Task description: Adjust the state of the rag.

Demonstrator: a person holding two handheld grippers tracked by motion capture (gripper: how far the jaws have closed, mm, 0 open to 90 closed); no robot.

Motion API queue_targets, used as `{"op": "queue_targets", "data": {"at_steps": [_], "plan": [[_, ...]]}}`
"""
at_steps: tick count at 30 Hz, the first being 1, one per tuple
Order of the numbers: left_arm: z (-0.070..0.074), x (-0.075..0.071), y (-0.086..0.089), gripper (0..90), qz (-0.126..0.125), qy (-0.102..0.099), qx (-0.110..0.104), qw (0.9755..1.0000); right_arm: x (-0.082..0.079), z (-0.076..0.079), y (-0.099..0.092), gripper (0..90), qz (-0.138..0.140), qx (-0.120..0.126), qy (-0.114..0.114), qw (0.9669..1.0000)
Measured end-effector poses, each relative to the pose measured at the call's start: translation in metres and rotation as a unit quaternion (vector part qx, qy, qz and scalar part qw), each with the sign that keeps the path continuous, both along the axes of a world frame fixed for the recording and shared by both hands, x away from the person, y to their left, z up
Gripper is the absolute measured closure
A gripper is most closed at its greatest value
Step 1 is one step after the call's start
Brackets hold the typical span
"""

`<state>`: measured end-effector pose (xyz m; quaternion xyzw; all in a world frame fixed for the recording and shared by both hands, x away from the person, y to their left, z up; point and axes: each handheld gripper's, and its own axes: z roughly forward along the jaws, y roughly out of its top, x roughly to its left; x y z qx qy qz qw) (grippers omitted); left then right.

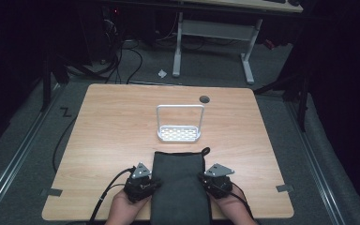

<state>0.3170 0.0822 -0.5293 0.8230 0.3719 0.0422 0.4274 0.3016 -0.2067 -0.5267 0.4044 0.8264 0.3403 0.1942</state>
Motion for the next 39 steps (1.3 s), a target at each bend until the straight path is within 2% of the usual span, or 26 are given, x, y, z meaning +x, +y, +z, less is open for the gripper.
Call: {"op": "queue_targets", "data": {"at_steps": [4,8,11,14,16,17,20,23,25,28,31,35,39], "plan": [[0.007,0.012,0.005,72.7,0.026,-0.007,-0.012,0.9996,0.001,-0.001,-0.002,86.0,0.003,0.007,0.001,1.0000],[0.012,0.034,0.005,56.3,0.076,-0.027,-0.007,0.9967,0.002,0.000,-0.002,85.9,0.006,0.008,0.005,0.9999],[0.012,0.052,0.001,47.2,0.100,-0.021,-0.003,0.9948,0.002,0.000,-0.003,85.9,0.007,0.010,0.006,0.9999],[0.005,0.065,-0.008,43.8,0.098,-0.004,0.010,0.9951,0.002,0.000,-0.003,85.9,0.008,0.010,0.006,0.9999],[0.001,0.070,-0.014,45.6,0.097,-0.002,0.025,0.9950,0.002,0.000,-0.003,85.9,0.008,0.010,0.006,0.9999],[0.000,0.071,-0.014,49.9,0.104,-0.007,0.031,0.9940,0.002,0.000,-0.003,85.8,0.008,0.011,0.006,0.9999],[-0.001,0.076,-0.007,69.3,0.120,0.001,0.020,0.9926,0.001,0.000,-0.004,85.8,0.008,0.009,0.005,0.9999],[-0.003,0.079,-0.003,76.0,0.118,0.004,0.008,0.9929,0.001,0.000,-0.004,85.7,0.009,0.007,0.004,0.9999],[-0.007,0.078,-0.001,76.8,0.113,-0.002,-0.009,0.9936,0.001,0.000,-0.004,85.5,0.009,0.009,0.005,0.9999],[-0.009,0.079,0.003,75.2,0.114,0.015,-0.036,0.9928,0.002,0.001,-0.006,78.3,0.006,0.024,0.012,0.9996],[-0.010,0.081,0.007,72.9,0.111,0.027,-0.053,0.9920,0.007,0.010,-0.009,70.9,-0.016,0.052,0.001,0.9985],[-0.010,0.080,0.007,72.3,0.111,0.026,-0.053,0.9921,0.031,0.020,-0.005,58.4,-0.048,0.056,-0.015,0.9971],[-0.010,0.079,0.007,69.5,0.108,0.024,-0.055,0.9923,0.062,0.013,0.000,42.2,-0.074,0.043,0.011,0.9963]]}}
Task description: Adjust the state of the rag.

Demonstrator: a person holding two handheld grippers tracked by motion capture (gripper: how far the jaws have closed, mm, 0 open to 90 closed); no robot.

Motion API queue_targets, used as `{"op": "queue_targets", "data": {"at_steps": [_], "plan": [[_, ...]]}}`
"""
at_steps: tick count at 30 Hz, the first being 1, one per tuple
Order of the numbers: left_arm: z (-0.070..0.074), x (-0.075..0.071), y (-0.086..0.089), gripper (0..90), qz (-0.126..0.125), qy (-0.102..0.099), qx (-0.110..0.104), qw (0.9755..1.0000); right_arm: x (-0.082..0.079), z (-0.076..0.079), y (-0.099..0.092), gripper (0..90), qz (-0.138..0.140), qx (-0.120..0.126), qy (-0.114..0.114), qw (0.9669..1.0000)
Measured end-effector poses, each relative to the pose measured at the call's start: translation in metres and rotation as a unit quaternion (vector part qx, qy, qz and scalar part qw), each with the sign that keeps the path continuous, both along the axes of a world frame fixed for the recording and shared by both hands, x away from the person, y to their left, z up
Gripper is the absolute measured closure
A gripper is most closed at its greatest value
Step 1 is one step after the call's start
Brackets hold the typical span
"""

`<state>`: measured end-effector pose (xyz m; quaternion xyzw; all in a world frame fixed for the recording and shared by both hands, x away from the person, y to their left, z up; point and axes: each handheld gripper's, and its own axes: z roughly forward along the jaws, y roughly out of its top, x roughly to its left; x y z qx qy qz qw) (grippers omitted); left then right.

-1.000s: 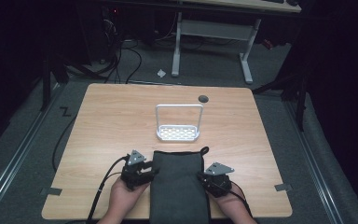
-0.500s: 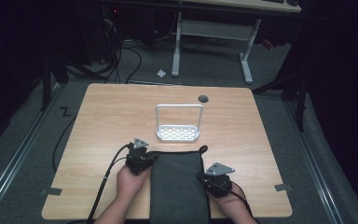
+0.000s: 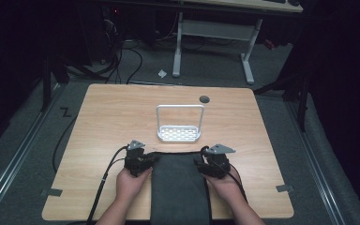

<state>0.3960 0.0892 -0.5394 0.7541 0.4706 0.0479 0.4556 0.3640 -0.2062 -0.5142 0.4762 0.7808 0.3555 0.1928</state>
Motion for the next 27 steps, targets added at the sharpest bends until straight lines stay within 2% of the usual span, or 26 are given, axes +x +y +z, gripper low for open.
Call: {"op": "queue_targets", "data": {"at_steps": [2,4,6,8,9,15,18,22,25,27], "plan": [[0.000,0.000,0.000,68.0,-0.002,0.001,-0.002,1.0000,0.012,-0.007,0.002,38.8,-0.004,-0.008,0.014,0.9999],[0.000,0.000,0.001,65.1,-0.004,0.002,-0.006,1.0000,0.018,-0.013,0.004,36.9,-0.005,-0.017,0.022,0.9996],[0.000,0.000,0.001,62.7,-0.005,0.000,-0.006,1.0000,0.017,-0.015,0.005,38.6,-0.005,-0.019,0.016,0.9997],[0.000,0.000,0.000,62.5,-0.009,-0.002,-0.003,1.0000,0.015,-0.014,0.007,48.2,0.002,-0.018,0.015,0.9997],[0.000,0.000,-0.001,66.2,-0.013,0.000,-0.001,0.9999,0.013,-0.015,0.008,53.8,0.008,-0.016,0.013,0.9998],[0.000,-0.001,-0.003,77.8,-0.027,0.000,0.007,0.9996,0.010,-0.015,0.009,71.8,0.026,0.001,0.017,0.9995],[0.000,-0.001,-0.004,81.1,-0.027,-0.004,0.013,0.9995,0.009,-0.015,0.010,76.1,0.028,0.003,0.018,0.9994],[0.002,-0.005,-0.003,82.2,-0.028,-0.023,0.009,0.9993,0.008,-0.016,0.009,79.0,0.038,0.008,0.011,0.9992],[0.003,-0.009,-0.001,82.3,-0.024,-0.043,0.003,0.9988,0.003,-0.013,0.011,79.1,0.040,0.001,-0.013,0.9991],[0.004,-0.011,-0.001,81.9,-0.019,-0.051,0.002,0.9985,0.000,-0.010,0.011,79.1,0.041,0.005,-0.027,0.9988]]}}
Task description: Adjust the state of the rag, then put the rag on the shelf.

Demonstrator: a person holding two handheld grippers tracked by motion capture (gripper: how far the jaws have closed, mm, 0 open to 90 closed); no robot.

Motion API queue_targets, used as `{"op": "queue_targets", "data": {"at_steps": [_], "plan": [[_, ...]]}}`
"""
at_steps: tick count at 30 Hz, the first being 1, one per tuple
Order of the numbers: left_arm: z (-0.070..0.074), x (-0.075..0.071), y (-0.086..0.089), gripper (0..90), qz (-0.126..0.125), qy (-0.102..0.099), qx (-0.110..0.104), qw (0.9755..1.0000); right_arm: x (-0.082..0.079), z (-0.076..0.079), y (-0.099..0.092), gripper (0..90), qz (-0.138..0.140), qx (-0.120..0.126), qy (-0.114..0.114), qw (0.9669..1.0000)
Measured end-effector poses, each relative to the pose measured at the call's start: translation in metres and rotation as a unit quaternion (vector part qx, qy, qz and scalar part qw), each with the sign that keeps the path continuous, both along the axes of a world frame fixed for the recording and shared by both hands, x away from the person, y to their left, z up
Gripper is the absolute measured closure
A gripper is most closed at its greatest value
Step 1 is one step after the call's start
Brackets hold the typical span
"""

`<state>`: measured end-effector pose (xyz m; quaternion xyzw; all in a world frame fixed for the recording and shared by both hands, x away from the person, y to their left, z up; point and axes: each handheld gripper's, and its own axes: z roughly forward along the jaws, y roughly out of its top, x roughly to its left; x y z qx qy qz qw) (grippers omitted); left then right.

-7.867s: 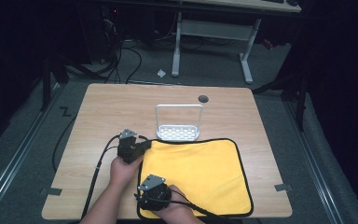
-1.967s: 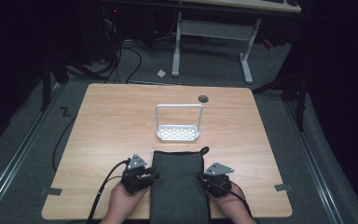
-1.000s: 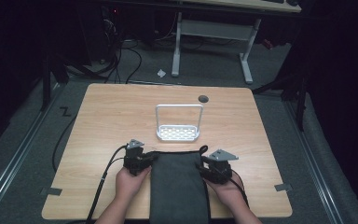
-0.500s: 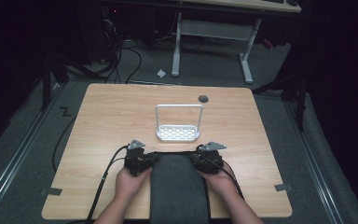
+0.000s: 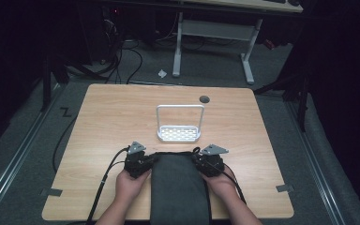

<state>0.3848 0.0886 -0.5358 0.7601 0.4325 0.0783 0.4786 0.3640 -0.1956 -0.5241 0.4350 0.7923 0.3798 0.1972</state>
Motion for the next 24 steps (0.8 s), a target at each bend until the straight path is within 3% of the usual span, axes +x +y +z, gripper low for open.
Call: {"op": "queue_targets", "data": {"at_steps": [10,17,24], "plan": [[0.002,0.003,0.002,82.3,0.000,0.005,-0.011,0.9999,-0.005,0.005,-0.005,79.0,-0.005,0.024,-0.015,0.9996],[0.011,0.000,0.003,83.0,0.009,-0.018,-0.027,0.9994,-0.010,0.017,-0.005,79.0,-0.007,0.035,-0.048,0.9982],[0.038,-0.005,0.003,83.2,0.013,-0.066,-0.041,0.9969,-0.013,0.032,-0.006,79.0,-0.005,0.044,-0.080,0.9958]]}}
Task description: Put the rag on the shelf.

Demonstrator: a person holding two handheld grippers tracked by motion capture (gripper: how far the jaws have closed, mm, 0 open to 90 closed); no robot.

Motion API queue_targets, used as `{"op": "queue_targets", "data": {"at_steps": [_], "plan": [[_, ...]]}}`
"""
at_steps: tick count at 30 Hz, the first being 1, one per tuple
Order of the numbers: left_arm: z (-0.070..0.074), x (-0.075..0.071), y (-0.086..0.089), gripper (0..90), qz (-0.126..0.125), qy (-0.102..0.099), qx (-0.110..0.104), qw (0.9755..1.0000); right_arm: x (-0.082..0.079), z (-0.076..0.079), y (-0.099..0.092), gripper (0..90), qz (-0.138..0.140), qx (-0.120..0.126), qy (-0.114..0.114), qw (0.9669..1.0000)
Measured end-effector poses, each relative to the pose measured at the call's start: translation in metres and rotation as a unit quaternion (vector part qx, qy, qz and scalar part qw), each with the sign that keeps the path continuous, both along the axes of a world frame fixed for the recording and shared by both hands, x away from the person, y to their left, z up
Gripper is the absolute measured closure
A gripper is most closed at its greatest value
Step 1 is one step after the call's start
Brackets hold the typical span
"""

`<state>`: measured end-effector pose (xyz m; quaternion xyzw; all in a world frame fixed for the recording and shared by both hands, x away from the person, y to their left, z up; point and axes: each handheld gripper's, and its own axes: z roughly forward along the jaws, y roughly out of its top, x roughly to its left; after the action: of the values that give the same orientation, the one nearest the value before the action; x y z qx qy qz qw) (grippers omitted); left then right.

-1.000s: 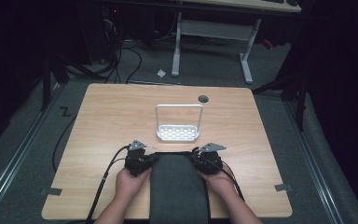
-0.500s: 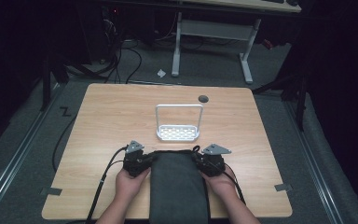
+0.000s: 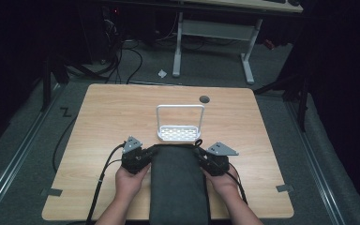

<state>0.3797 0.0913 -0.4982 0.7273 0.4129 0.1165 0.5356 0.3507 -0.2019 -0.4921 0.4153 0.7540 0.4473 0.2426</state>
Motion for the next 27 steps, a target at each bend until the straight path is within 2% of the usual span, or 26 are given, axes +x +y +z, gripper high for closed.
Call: {"op": "queue_targets", "data": {"at_steps": [2,9,13,15,18,27], "plan": [[0.007,0.000,-0.001,83.2,-0.001,-0.005,-0.007,1.0000,-0.002,0.007,-0.002,79.0,-0.001,0.006,-0.006,1.0000],[0.032,0.003,-0.006,83.5,-0.006,-0.034,-0.009,0.9993,-0.006,0.025,-0.006,79.0,-0.012,0.014,-0.043,0.9989],[0.041,0.004,-0.007,83.6,-0.006,-0.045,-0.013,0.9989,-0.006,0.034,-0.009,79.0,-0.018,0.023,-0.063,0.9976],[0.051,0.007,-0.007,83.6,-0.006,-0.058,-0.013,0.9982,-0.005,0.040,-0.009,79.0,-0.019,0.022,-0.071,0.9970],[0.058,0.009,-0.007,83.6,-0.004,-0.062,-0.017,0.9979,-0.004,0.048,-0.009,79.0,-0.019,0.026,-0.084,0.9959],[0.087,0.012,-0.003,83.8,0.007,-0.097,-0.031,0.9948,0.001,0.073,-0.005,78.9,-0.018,0.039,-0.110,0.9931]]}}
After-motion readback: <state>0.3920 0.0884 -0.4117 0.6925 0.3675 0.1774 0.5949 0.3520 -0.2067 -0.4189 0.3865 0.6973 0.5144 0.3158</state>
